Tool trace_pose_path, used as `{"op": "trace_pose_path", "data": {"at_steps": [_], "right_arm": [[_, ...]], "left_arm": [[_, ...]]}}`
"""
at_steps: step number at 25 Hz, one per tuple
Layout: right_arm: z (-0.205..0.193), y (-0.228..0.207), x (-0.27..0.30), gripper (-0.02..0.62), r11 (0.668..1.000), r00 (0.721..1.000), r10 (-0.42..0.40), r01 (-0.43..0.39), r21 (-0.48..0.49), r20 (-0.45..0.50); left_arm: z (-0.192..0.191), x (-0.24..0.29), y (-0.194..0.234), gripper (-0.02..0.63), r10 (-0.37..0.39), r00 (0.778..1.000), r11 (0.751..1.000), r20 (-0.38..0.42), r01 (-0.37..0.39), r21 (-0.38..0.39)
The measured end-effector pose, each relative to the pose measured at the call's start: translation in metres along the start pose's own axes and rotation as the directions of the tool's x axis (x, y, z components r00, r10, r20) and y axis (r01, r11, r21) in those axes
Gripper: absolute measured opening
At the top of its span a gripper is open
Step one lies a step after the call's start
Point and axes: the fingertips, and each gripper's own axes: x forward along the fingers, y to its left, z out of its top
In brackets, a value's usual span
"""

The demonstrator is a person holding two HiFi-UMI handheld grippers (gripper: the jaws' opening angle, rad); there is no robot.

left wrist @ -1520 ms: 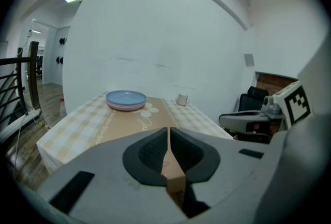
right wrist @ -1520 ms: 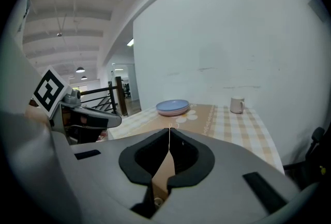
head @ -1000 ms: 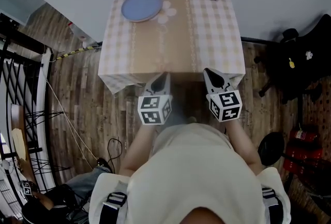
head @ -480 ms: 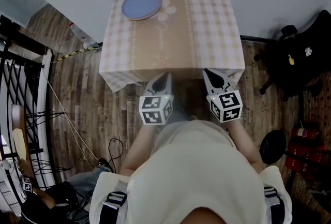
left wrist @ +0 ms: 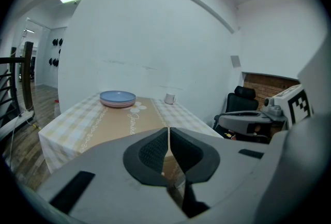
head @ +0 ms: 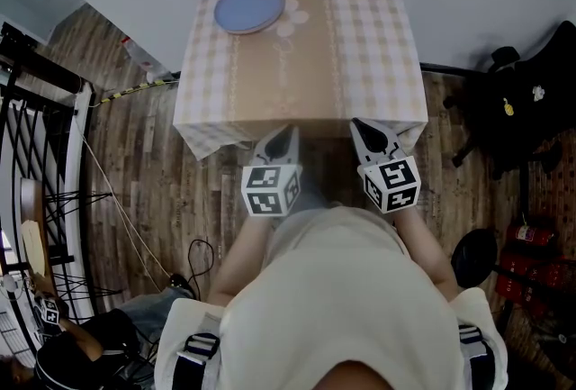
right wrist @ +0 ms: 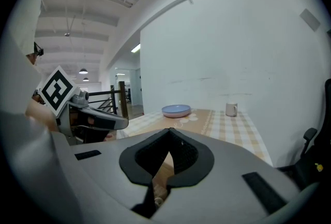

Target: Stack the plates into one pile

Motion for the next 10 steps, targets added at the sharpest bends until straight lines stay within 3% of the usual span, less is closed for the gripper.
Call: {"op": "trace_pose_path", "data": {"at_steps": [10], "right_arm": [[-0.0006,-0.0036,0.0036,-0.002,1.0,1.0,0.006,-0.006,0.011,0.012]], "left_arm": [[0.0005,0.004,0.0005,0.014,0.002,1.0,1.0,0.002,-0.002,-0.003]]}}
